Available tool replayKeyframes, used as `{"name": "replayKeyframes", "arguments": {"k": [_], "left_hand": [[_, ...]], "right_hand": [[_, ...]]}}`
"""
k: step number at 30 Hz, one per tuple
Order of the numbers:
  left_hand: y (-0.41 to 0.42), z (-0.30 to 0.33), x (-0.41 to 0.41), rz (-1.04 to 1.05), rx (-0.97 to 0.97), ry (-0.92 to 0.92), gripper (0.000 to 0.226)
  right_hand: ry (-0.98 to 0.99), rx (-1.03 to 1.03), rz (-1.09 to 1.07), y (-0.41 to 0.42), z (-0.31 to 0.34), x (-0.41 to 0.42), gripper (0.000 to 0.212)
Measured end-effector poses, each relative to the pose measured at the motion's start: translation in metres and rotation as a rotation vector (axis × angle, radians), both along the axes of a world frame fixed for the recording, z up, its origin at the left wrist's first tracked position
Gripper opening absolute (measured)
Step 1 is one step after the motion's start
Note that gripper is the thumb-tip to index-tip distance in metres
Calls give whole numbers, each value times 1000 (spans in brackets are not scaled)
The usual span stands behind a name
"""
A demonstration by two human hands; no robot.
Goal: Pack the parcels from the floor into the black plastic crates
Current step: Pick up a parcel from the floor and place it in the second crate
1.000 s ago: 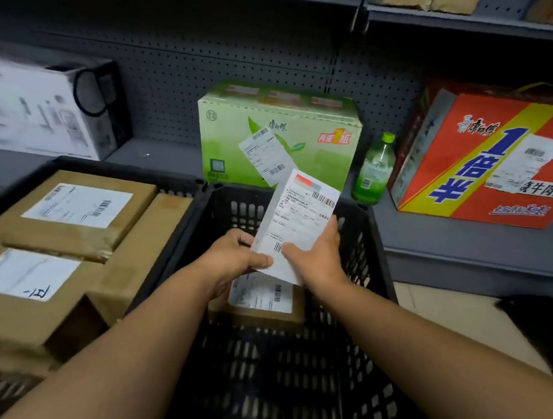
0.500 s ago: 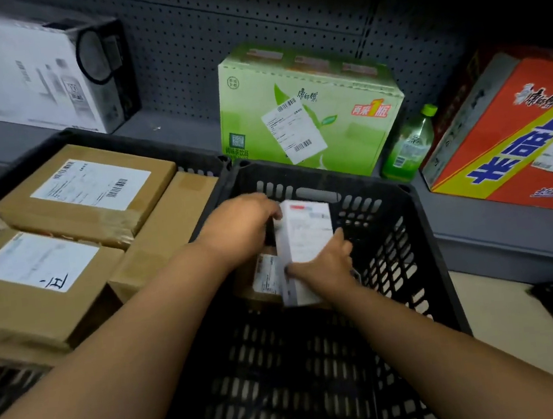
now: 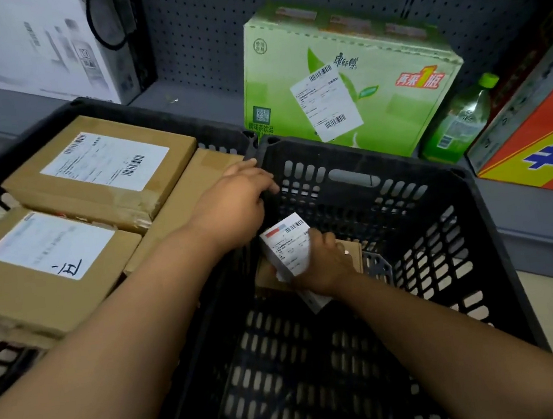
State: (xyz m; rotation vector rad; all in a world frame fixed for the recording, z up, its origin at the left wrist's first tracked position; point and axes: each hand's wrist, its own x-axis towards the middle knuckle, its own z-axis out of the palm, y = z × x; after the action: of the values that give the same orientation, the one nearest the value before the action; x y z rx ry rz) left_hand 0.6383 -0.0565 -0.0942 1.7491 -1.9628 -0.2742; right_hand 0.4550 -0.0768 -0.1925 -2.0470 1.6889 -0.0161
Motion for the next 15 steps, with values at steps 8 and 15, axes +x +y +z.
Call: {"name": "replayKeyframes", "arguments": {"k": [8, 15], "left_hand": [[0, 0, 0, 4, 20, 47, 44], [1, 0, -1, 14, 10, 43, 43]], "right_hand": [[175, -78, 165, -27, 2, -5, 103], [259, -126, 453, -49, 10, -23, 102]]}}
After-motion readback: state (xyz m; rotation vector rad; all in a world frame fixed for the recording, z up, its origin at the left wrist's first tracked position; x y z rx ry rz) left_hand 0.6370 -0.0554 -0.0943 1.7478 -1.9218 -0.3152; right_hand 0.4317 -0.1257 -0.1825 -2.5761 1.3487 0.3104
